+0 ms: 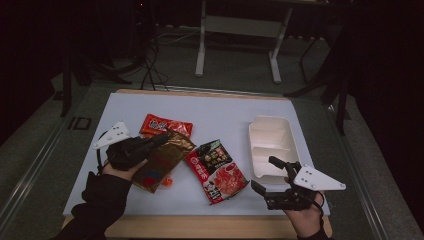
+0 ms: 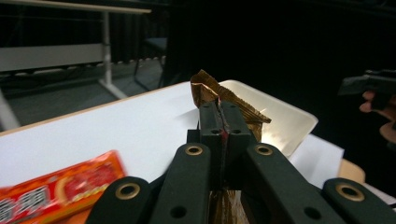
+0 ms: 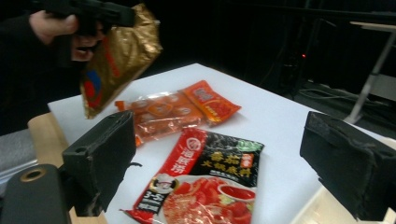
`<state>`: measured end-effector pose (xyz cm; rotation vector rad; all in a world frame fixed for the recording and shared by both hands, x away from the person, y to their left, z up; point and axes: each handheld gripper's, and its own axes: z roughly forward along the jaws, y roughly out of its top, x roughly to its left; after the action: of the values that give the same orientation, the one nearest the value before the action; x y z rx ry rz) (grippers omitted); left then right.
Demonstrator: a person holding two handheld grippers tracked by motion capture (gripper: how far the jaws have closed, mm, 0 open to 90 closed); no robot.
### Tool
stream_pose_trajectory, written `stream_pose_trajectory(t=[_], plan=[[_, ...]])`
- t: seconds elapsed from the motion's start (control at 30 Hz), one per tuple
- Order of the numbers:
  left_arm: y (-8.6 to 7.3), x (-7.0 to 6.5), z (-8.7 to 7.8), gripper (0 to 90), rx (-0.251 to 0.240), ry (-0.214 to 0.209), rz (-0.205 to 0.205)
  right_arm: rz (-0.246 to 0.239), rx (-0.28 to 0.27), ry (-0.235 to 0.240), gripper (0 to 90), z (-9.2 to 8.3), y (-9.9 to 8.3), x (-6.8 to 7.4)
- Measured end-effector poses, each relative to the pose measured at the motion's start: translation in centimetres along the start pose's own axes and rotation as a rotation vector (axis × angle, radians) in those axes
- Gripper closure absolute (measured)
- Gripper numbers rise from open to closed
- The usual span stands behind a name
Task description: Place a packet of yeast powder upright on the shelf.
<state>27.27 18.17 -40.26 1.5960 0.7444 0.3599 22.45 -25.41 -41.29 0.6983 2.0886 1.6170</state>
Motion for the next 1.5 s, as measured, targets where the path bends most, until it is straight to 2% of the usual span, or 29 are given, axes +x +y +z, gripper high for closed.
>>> stream_pose_trajectory(t=[0.03, 0.17, 0.23, 0.3, 0.33, 0.4, 0.57, 0.67, 0.83, 0.87, 1.03, 1.07, 1.13, 1.17, 1.2, 1.23, 1.27, 1.3, 1.33, 1.37, 1.43, 1.5], plan=[[0.0, -0.2, 0.3, 90.0, -0.011, -0.019, -0.013, -0.008, -0.004, 0.002, 10.5, 0.0, 0.2, 0.2], [0.2, -1.3, 1.5, 90.0, -0.018, -0.067, 0.016, 0.001, -0.003, 0.027, 13.3, 0.2, 1.2, 0.8], [0.2, -1.7, 2.1, 90.0, -0.026, -0.087, 0.023, 0.023, -0.015, 0.023, 13.7, 0.4, 1.8, 0.9], [0.3, -2.1, 2.6, 90.0, -0.035, -0.096, 0.014, 0.042, -0.018, 0.042, 14.3, 0.7, 2.3, 0.8], [0.3, -2.3, 2.9, 90.0, -0.039, -0.107, 0.013, 0.034, -0.020, 0.028, 14.3, 0.9, 2.6, 0.9], [0.4, -2.7, 3.4, 90.0, -0.055, -0.112, 0.014, 0.032, -0.019, 0.044, 14.3, 1.4, 3.0, 1.1], [0.6, -3.7, 4.8, 90.0, -0.073, -0.138, 0.025, 0.075, -0.016, 0.072, 17.8, 3.0, 3.4, 1.3], [0.8, -4.2, 5.6, 90.0, -0.097, -0.162, 0.009, 0.099, -0.016, 0.083, 21.5, 3.9, 3.6, 1.3], [0.8, -5.2, 6.7, 90.0, -0.130, -0.215, 0.019, 0.108, -0.013, 0.078, 24.3, 4.8, 3.7, 0.9], [0.7, -5.5, 6.9, 90.0, -0.149, -0.222, 0.022, 0.110, -0.006, 0.082, 24.6, 4.9, 3.7, 0.8], [0.4, -6.0, 7.7, 90.0, -0.161, -0.254, 0.002, 0.121, 0.035, 0.082, 44.9, 5.3, 3.4, 0.1], [0.4, -6.1, 7.8, 90.0, -0.165, -0.252, 0.003, 0.127, 0.038, 0.093, 45.8, 5.3, 3.4, -0.1], [0.4, -6.4, 8.1, 90.0, -0.161, -0.261, 0.004, 0.144, 0.040, 0.105, 58.1, 5.2, 3.3, -0.4], [0.3, -6.5, 8.2, 90.0, -0.167, -0.261, 0.003, 0.143, 0.039, 0.107, 58.7, 5.1, 3.4, -0.5], [0.3, -6.6, 8.3, 90.0, -0.169, -0.272, -0.002, 0.145, 0.038, 0.111, 64.7, 5.0, 3.5, -0.6], [0.3, -6.7, 8.3, 89.9, -0.168, -0.279, -0.006, 0.144, 0.044, 0.130, 67.0, 5.0, 3.6, -0.6], [0.2, -6.7, 8.4, 89.9, -0.172, -0.279, -0.011, 0.141, 0.042, 0.130, 69.5, 5.0, 3.7, -0.6], [0.2, -6.7, 8.5, 89.9, -0.166, -0.291, -0.015, 0.136, 0.046, 0.135, 78.5, 5.0, 3.8, -0.6], [0.1, -6.8, 8.6, 89.8, -0.161, -0.292, -0.006, 0.131, 0.060, 0.164, 81.6, 5.0, 4.0, -0.6], [0.1, -6.8, 8.6, 89.7, -0.157, -0.284, 0.004, 0.120, 0.066, 0.170, 84.3, 5.1, 4.1, -0.6], [0.0, -6.5, 8.5, 89.3, -0.144, -0.299, -0.008, 0.093, 0.094, 0.186, 87.5, 5.2, 4.4, -0.6], [-0.1, -6.3, 8.3, 88.1, -0.133, -0.301, -0.003, 0.087, 0.114, 0.219, 88.6, 5.2, 4.6, -0.8]])
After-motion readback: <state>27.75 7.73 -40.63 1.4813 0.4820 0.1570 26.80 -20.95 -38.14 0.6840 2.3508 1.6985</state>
